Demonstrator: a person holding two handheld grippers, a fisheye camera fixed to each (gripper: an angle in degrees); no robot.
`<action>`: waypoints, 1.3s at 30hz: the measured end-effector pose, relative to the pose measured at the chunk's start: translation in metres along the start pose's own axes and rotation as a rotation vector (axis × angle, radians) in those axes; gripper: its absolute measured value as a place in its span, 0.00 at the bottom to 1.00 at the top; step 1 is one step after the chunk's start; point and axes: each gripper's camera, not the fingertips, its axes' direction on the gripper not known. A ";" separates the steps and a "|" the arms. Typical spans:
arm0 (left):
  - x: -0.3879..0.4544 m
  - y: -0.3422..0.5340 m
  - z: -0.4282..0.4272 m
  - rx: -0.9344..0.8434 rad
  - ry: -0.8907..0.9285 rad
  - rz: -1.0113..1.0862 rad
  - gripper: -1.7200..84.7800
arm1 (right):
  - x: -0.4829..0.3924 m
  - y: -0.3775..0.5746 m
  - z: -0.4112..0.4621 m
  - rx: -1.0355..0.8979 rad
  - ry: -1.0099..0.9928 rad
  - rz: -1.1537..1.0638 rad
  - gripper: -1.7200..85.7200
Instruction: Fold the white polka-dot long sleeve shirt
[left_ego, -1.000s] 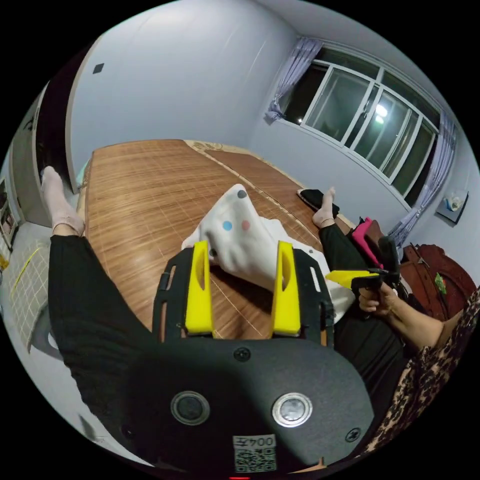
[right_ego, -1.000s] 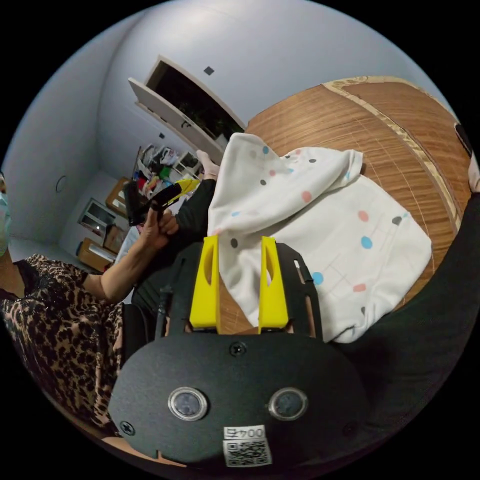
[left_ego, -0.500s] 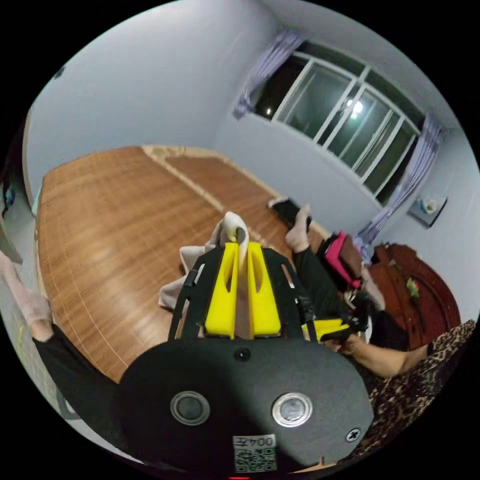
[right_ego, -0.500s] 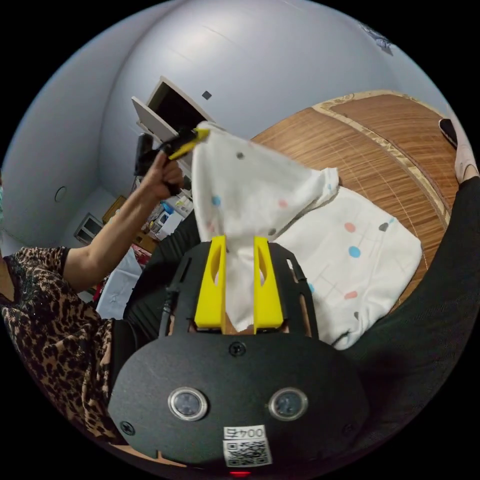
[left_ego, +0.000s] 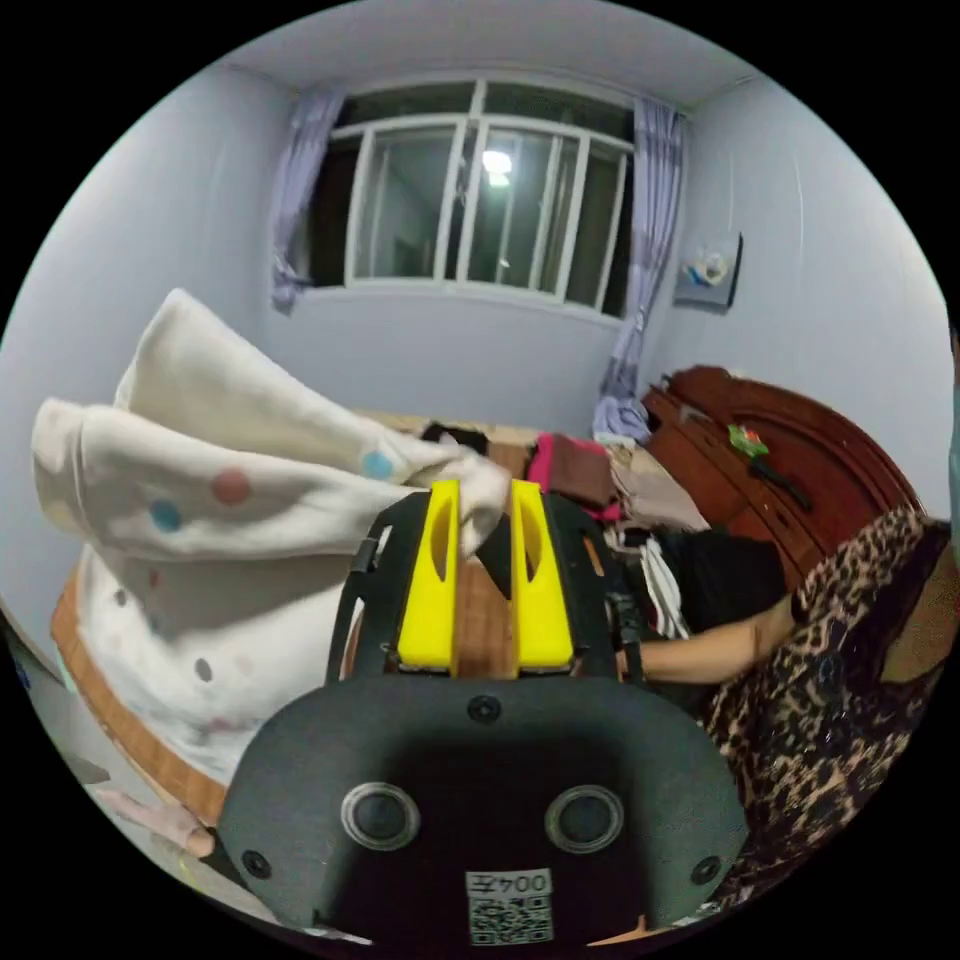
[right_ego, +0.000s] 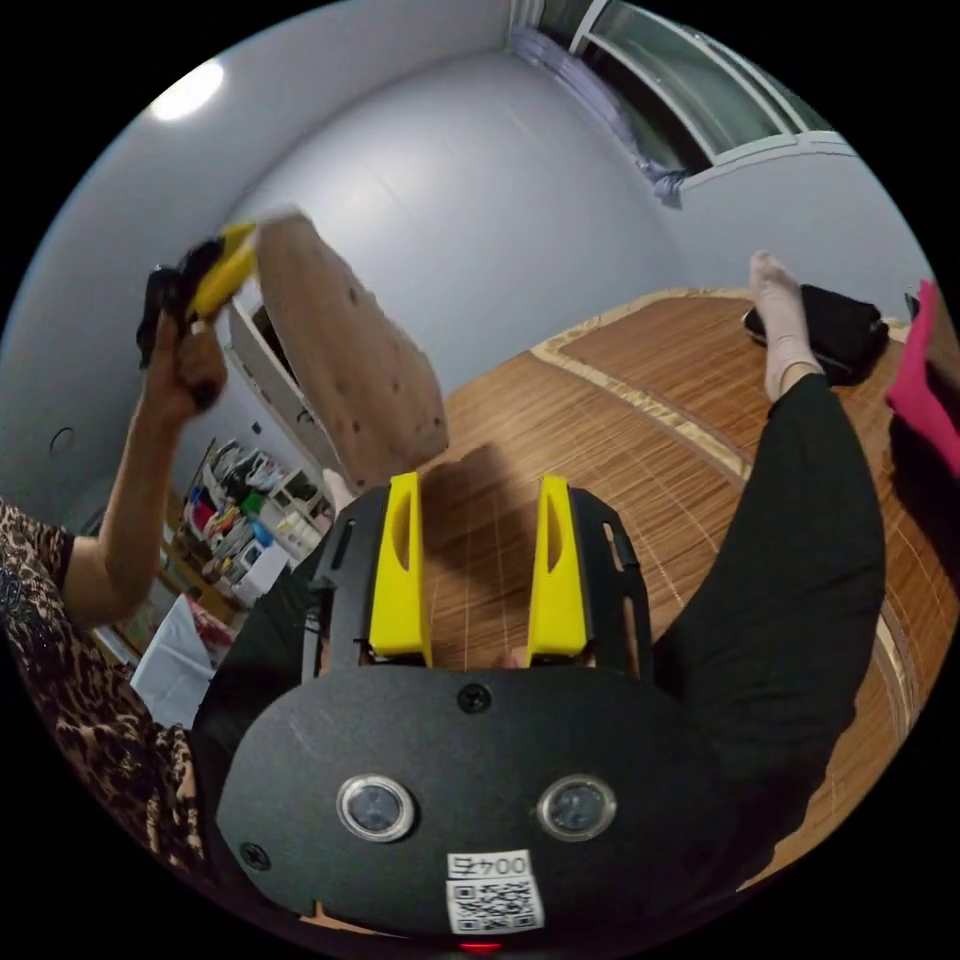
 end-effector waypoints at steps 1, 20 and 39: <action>0.002 0.024 0.024 -0.040 0.046 -0.026 0.11 | 0.003 0.004 -0.011 0.049 0.014 0.011 0.20; -0.203 0.225 0.006 -0.219 -0.441 -0.732 0.14 | 0.010 0.029 0.022 -0.174 -0.013 -0.020 0.17; -0.376 0.212 0.067 -0.635 -0.705 -0.693 0.14 | 0.030 0.031 0.066 -0.279 -0.129 0.098 0.18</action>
